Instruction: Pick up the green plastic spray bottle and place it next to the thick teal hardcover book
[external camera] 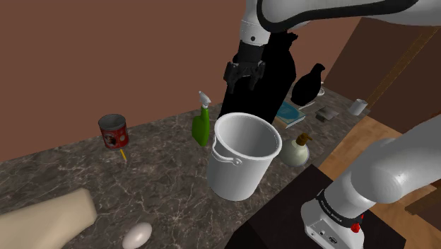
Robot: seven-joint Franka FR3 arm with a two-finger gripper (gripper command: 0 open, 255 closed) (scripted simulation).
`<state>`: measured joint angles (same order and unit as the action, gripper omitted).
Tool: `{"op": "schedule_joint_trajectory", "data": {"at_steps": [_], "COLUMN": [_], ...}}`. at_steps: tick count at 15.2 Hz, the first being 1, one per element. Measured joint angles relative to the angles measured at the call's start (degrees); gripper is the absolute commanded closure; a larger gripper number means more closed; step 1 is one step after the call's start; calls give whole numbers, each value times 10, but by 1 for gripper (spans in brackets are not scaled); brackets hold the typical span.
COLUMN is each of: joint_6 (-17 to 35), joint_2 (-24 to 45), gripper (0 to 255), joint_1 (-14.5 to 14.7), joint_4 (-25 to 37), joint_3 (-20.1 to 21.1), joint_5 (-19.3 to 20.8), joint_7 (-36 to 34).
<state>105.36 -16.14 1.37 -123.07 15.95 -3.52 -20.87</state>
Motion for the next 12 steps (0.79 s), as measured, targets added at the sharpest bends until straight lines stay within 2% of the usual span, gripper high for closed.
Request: {"op": "schedule_joint_trajectory", "data": {"at_steps": [9, 12], "joint_6": [56, 74], "joint_2": [185, 205], "gripper": [0, 0], "joint_1": [16, 19], "joint_4": [128, 130], "joint_3": [38, 40], "joint_5": [37, 42], "joint_7": [-71, -78]}}
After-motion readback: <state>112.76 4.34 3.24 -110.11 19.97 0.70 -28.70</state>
